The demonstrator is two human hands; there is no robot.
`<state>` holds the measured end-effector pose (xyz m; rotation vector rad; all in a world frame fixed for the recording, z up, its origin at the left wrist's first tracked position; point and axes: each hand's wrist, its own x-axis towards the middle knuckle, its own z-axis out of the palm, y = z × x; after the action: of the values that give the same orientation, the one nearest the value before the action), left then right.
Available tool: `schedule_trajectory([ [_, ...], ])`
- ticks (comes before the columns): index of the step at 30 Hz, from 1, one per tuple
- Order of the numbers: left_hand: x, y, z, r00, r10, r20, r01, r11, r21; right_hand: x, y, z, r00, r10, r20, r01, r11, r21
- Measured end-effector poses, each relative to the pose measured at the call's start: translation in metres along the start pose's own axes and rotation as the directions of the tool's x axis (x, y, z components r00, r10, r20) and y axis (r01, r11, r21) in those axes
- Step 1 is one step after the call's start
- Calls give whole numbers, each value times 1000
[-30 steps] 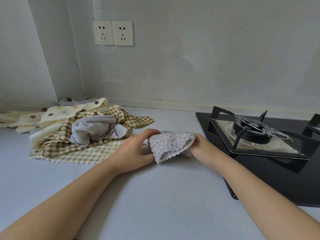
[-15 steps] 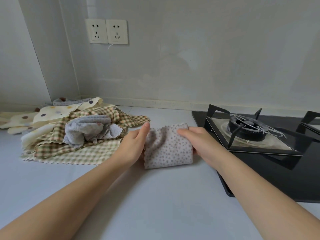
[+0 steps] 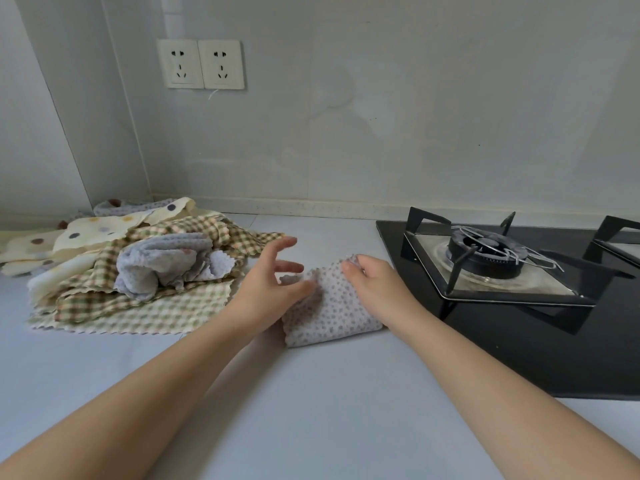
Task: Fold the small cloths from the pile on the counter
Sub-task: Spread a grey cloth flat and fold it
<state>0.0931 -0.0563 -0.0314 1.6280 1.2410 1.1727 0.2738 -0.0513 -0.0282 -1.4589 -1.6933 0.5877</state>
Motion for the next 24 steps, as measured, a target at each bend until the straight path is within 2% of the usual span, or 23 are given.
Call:
schedule_trajectory([
  [2, 2, 0, -6, 995, 50, 90, -57, 996, 74, -2, -3, -2, 998, -58, -20, 58, 998, 19],
  [5, 3, 2, -13, 988, 5, 158, -35, 982, 187, -3, -5, -5, 991, -119, -61, 121, 992, 36],
  [8, 4, 2, -12, 997, -31, 69, 23, 994, 103, -2, -5, -5, 993, -97, -64, 100, 994, 36],
  [11, 6, 1, -9, 995, -26, -100, 34, 997, 74, -1, -1, -5, 997, -14, -75, 18, 999, 48],
  [13, 6, 0, -8, 981, 5, -196, 29, 985, 169, 0, 0, -7, 997, 57, -61, -52, 996, 78],
  [15, 2, -2, -7, 967, 141, -211, -57, 930, 363, -1, -1, -8, 990, 140, -19, -138, 984, 112],
  [16, -1, -1, -6, 955, 239, -174, -140, 884, 445, 0, -2, -9, 985, 169, -11, -166, 977, 136],
  [18, -9, 5, -1, 927, 375, 9, -322, 785, 529, 1, -2, -10, 982, 188, -28, -180, 966, 186],
  [21, -12, 2, 9, 885, 301, 356, -466, 584, 664, 2, 0, -10, 985, 165, -58, -153, 973, 174],
  [22, -10, -2, 10, 876, 278, 394, -482, 510, 712, 2, 1, -10, 986, 157, -54, -148, 978, 145],
  [24, -7, -7, 6, 881, 294, 371, -469, 438, 767, 4, 4, -8, 983, 181, -37, -173, 972, 162],
])
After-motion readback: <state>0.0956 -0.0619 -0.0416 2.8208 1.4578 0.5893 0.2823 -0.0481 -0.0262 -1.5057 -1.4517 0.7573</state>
